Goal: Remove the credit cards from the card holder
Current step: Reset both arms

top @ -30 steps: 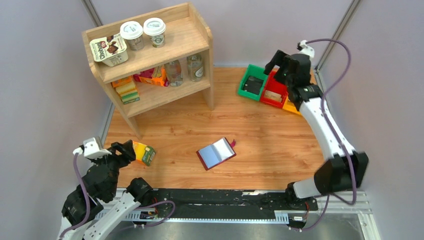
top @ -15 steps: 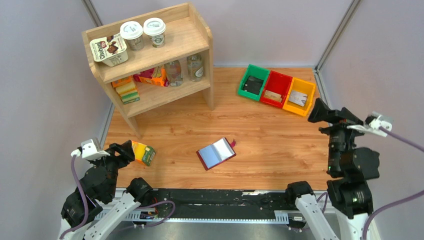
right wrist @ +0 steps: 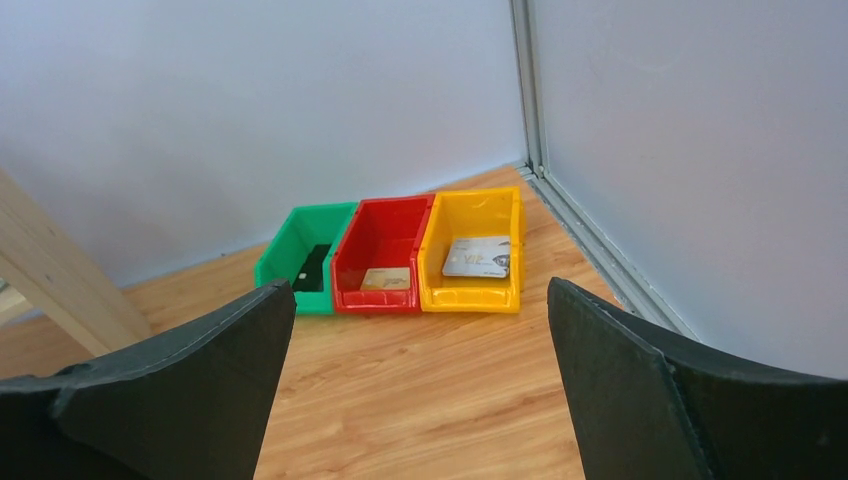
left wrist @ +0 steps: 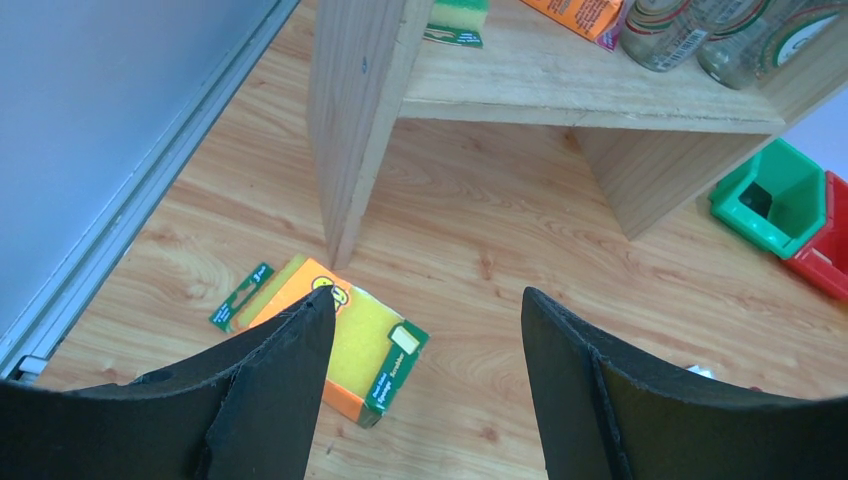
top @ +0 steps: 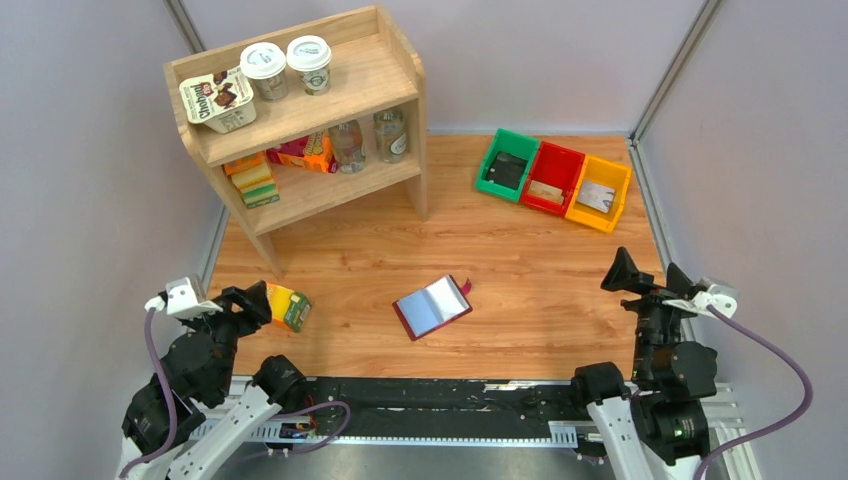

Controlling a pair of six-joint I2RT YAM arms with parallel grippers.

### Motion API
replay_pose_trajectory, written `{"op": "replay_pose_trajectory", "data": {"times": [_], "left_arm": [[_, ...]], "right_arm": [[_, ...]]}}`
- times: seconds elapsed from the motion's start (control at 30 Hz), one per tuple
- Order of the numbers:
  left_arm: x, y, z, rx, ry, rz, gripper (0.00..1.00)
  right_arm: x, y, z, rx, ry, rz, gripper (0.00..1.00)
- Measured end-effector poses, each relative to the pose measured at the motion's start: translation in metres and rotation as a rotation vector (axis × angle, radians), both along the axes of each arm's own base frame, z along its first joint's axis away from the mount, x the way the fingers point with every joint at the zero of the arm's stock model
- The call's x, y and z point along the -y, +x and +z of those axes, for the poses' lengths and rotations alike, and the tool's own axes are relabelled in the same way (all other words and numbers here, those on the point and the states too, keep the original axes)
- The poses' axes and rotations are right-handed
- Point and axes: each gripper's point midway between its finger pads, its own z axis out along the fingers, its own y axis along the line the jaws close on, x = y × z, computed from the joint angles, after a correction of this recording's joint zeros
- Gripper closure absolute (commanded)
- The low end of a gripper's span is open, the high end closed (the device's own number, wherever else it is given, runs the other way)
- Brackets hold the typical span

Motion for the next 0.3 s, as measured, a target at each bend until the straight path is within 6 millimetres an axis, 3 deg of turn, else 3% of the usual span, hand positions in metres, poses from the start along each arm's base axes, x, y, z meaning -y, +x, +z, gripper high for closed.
{"op": "replay_pose_trajectory", "data": {"times": [0.13, 0.3], "left_arm": [[0.003, 0.001, 0.003, 0.008, 0.014, -0.024, 0.24], [0.014, 0.004, 0.007, 0.025, 0.042, -0.085, 0.24]], "right_arm": [[-0.006, 0.008, -0.013, -0.034, -0.035, 0.027, 0.0], [-0.01, 0.009, -0.012, -0.03, -0.038, 0.049, 0.0]]}}
